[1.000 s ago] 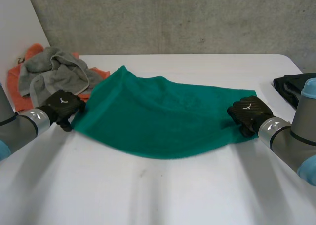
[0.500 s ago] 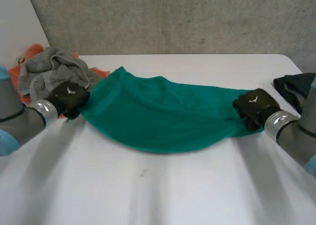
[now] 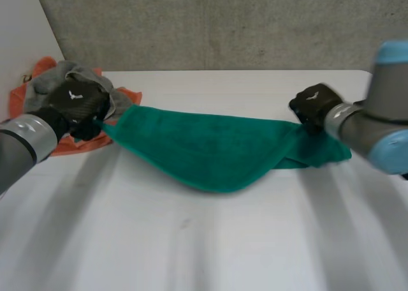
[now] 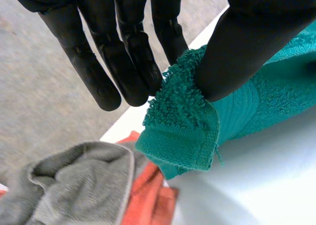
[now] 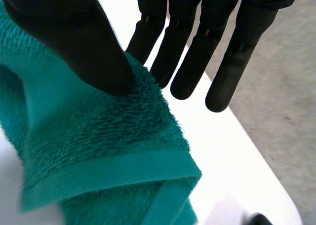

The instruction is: Fold the laundry.

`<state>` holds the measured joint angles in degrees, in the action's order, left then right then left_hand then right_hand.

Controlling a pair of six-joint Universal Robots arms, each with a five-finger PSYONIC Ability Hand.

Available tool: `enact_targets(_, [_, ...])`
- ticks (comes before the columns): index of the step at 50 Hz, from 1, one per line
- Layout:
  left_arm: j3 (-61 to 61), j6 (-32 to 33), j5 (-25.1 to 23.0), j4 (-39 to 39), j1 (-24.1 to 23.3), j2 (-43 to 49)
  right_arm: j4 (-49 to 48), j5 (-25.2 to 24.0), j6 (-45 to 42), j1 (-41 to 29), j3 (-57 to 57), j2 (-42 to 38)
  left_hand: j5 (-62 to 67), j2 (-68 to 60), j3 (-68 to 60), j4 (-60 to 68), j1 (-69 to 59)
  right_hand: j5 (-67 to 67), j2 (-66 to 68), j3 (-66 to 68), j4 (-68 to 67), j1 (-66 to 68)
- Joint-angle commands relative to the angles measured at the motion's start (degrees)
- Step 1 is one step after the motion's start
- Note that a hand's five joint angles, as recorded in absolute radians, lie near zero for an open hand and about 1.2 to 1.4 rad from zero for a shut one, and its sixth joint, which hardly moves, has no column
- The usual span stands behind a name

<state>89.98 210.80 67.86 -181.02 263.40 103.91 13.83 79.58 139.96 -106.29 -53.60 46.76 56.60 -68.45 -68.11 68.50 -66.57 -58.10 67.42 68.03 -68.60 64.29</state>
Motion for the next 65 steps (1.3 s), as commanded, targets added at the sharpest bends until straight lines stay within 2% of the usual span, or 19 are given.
enact_targets(1, [-1.9,2.9,2.0,1.5,-0.9,3.5,-12.1,5.0,-3.9,-4.0,8.1,-15.0,13.4,-11.6,-11.9,11.5,-13.4,-11.9,12.6,12.0,-11.4,15.7])
enact_targets(3, [-2.2,2.9,2.4,1.8,-1.0,3.5,-16.0,5.8,-4.6,-4.4,8.5,-16.0,13.4,-11.6,-11.9,11.5,-13.4,-11.9,12.6,12.0,-11.4,15.7])
enact_targets(4, [-2.3,2.8,2.5,1.8,-1.0,3.5,-17.4,6.1,-4.8,-4.5,8.5,-16.2,13.4,-11.6,-11.9,11.5,-13.4,-4.0,4.7,4.1,-3.5,7.9])
enact_targets(5, [-2.4,2.6,2.6,1.9,-1.0,3.4,-20.8,6.9,-5.0,-4.7,7.9,-16.4,13.4,-11.6,-11.9,11.5,-13.4,30.5,-29.8,-30.4,31.0,-26.7])
enact_targets(6, [-2.5,2.5,2.7,1.9,-1.0,3.4,-22.5,7.4,-4.9,-4.7,7.5,-16.4,13.4,-11.6,-11.9,11.5,-13.4,46.3,-45.6,-46.3,46.8,-42.5])
enact_targets(7, [-2.6,2.4,2.8,1.9,-1.0,3.4,-24.1,8.0,-4.6,-4.7,7.1,-16.3,13.4,-11.6,-11.9,11.5,-13.4,56.6,-56.0,-56.6,57.2,-52.8])
enact_targets(8, [-2.7,2.3,2.8,1.9,-1.0,3.4,-25.5,8.3,-4.4,-4.6,6.6,-16.2,13.4,-11.6,-11.9,11.5,-13.4,58.1,-57.4,-58.0,58.6,-54.3])
enact_targets(11, [-2.9,2.1,2.8,1.9,-1.1,3.4,-29.5,9.2,-2.9,-4.1,4.6,-14.2,13.4,-11.6,-11.9,11.5,-13.4,58.1,-57.4,-58.0,58.6,-54.3])
enact_targets(15, [-3.1,1.7,2.8,1.9,-1.1,3.2,-28.5,9.0,0.0,-2.8,1.3,-9.0,13.4,-11.6,-11.9,11.5,-13.4,58.1,-57.4,-58.0,58.6,-54.3])
enact_targets(20, [-3.7,1.3,2.9,1.9,-1.0,3.0,-21.3,6.5,2.6,-0.6,-4.1,-0.4,13.4,-11.6,-11.9,11.5,-13.4,58.1,-57.4,-58.0,58.6,-54.3])
enact_targets(24, [-4.1,0.9,2.9,2.0,-1.0,3.1,-12.1,0.4,1.3,2.0,-7.2,4.5,13.4,-11.6,-11.9,11.5,-13.4,57.4,-56.8,-57.4,58.0,-53.6])
enact_targets(25, [-4.1,0.8,2.9,2.1,-0.8,3.0,-7.8,-2.5,0.0,3.1,-8.1,5.6,13.4,-11.6,-11.9,11.5,-13.4,51.6,-50.9,-51.5,52.1,-47.8])
enact_targets(29, [-4.1,0.7,2.9,2.1,-0.7,2.7,1.8,-7.4,-3.0,5.7,-8.7,6.4,13.4,-11.6,-11.9,11.5,-13.4,37.3,-36.6,-37.2,37.8,-33.5])
enact_targets(32, [-4.1,0.7,2.9,2.1,-0.5,2.7,6.1,-8.7,-3.4,6.7,-9.0,5.9,13.4,-11.6,-11.9,11.5,-13.4,29.0,-28.3,-29.0,29.5,-25.2])
enact_targets(52, [-4.3,0.8,3.0,2.0,-0.7,3.2,-10.0,-9.4,-2.1,6.6,-11.3,-3.2,13.4,-11.6,-11.9,11.5,-13.4,27.0,-26.3,-26.9,27.5,-23.2])
enact_targets(54, [-4.3,0.8,3.0,2.0,-0.7,3.4,-10.5,-9.4,-2.0,6.6,-11.2,-3.5,13.4,-11.6,-11.9,11.5,-13.4,23.1,-22.4,-23.1,23.6,-19.3])
enact_targets(58, [-4.3,1.0,3.2,2.0,-0.7,3.8,-13.2,-9.2,-0.2,6.5,-10.7,-3.5,13.4,-11.6,-11.9,11.5,-13.4,-11.8,12.5,11.9,-11.3,15.6])
enact_targets(61, [-4.4,1.0,3.5,2.2,-0.4,3.6,-13.4,-8.8,1.7,6.7,-11.2,-2.6,13.4,-11.6,-11.9,11.5,-13.4,-11.9,12.6,12.0,-11.4,15.7])
enact_targets(65, [-4.4,1.1,4.6,3.0,0.1,2.8,-12.8,-9.0,4.9,7.1,-12.8,2.6,13.4,-11.6,-11.9,11.5,-13.4,-11.9,12.6,12.0,-11.4,15.7])
